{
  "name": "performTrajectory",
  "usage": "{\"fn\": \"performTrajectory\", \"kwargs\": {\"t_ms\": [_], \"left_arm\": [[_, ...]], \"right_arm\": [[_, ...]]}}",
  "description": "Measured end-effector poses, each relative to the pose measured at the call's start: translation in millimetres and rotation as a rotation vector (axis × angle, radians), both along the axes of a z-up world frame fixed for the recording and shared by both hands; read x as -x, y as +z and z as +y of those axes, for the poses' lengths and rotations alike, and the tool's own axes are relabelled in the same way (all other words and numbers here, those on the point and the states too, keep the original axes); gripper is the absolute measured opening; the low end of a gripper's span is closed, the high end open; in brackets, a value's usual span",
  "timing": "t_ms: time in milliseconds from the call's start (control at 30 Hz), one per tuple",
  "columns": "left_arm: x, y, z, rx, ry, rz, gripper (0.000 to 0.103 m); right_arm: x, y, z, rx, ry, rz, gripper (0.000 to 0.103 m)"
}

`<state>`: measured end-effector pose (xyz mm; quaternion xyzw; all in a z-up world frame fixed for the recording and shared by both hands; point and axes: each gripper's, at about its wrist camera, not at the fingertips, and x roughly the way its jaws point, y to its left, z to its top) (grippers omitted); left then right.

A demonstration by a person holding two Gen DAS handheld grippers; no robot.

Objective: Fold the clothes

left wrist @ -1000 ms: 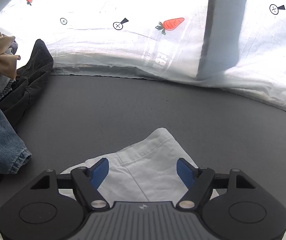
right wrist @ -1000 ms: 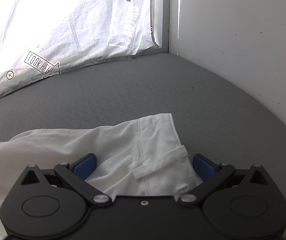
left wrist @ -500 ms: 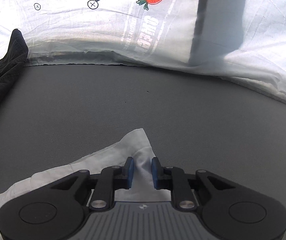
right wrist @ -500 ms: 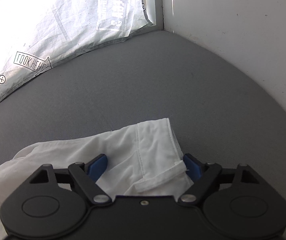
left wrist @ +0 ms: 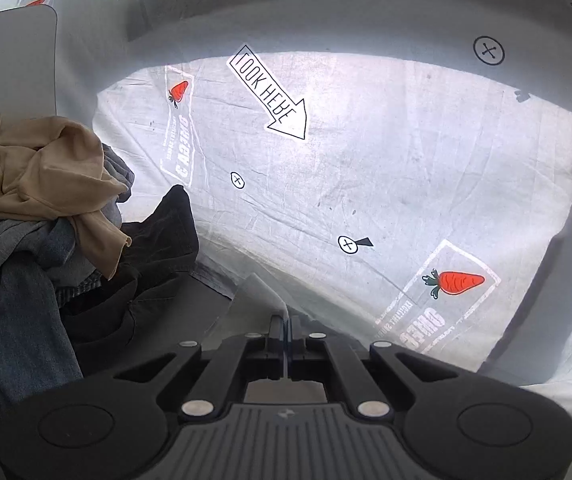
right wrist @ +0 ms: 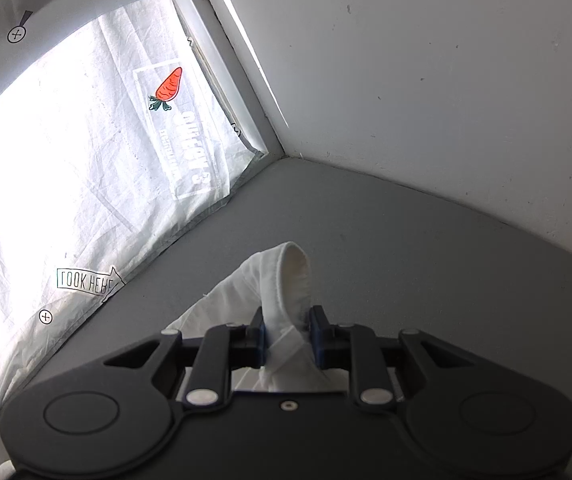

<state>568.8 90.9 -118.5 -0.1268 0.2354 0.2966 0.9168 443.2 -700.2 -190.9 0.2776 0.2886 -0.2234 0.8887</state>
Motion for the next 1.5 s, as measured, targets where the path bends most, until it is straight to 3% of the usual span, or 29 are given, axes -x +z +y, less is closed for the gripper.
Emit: {"fn": "performTrajectory", "kwargs": {"t_ms": [67, 167, 233, 333, 367, 533, 600, 667, 767, 833, 1000, 1133, 1300, 1500], "left_arm": [[-1.3, -8.7, 0.7, 0.017, -0.010, 0.016, 0.003], [-3.2, -21.8, 1.7, 0.042, -0.026, 0.041, 0.015], [-4.5, -30.5, 2.4, 0.059, -0.036, 0.057, 0.035], [-6.4, -43.6, 3.4, 0.085, -0.052, 0.081, 0.054], [-4.9, -48.9, 2.0, 0.089, -0.061, 0.095, 0.057], [50.2, -95.3, -38.0, 0.051, -0.163, 0.270, 0.062], [74.3, -112.9, -52.5, 0.064, -0.198, 0.323, 0.064], [98.9, -127.8, -64.3, 0.064, -0.209, 0.374, 0.064], [139.5, -135.6, -81.4, 0.076, -0.192, 0.392, 0.065], [168.4, -131.8, -93.8, 0.076, -0.189, 0.379, 0.074], [222.9, -117.8, -113.9, 0.056, -0.190, 0.364, 0.078], [259.9, -117.7, -118.0, 0.086, -0.162, 0.372, 0.078], [306.8, -133.8, -122.2, 0.147, -0.126, 0.425, 0.078], [364.6, -153.4, -129.0, 0.214, -0.084, 0.467, 0.080]], "right_arm": [[-4.4, -3.8, 2.0, -0.004, -0.013, 0.010, 0.022], [-10.5, -13.7, 2.1, -0.015, -0.051, 0.046, 0.023], [-11.4, -20.2, 1.0, -0.034, -0.074, 0.053, 0.027], [-12.5, -25.5, 2.8, -0.035, -0.085, 0.064, 0.040], [-13.9, -26.5, 4.8, -0.020, -0.081, 0.075, 0.052], [-25.0, -36.5, 17.7, 0.047, -0.008, 0.167, 0.068], [-29.4, -43.1, 21.0, 0.054, 0.000, 0.208, 0.084], [-31.1, -48.7, 25.4, 0.076, 0.001, 0.254, 0.084], [-23.7, -48.4, 34.9, 0.113, 0.013, 0.251, 0.090], [-11.4, -43.5, 45.2, 0.156, 0.033, 0.244, 0.100], [30.9, -29.7, 72.7, 0.239, 0.114, 0.211, 0.103], [68.6, -29.1, 94.4, 0.286, 0.197, 0.204, 0.103], [106.5, -46.3, 102.1, 0.288, 0.276, 0.266, 0.103], [155.8, -56.6, 94.3, 0.300, 0.278, 0.308, 0.103]]}}
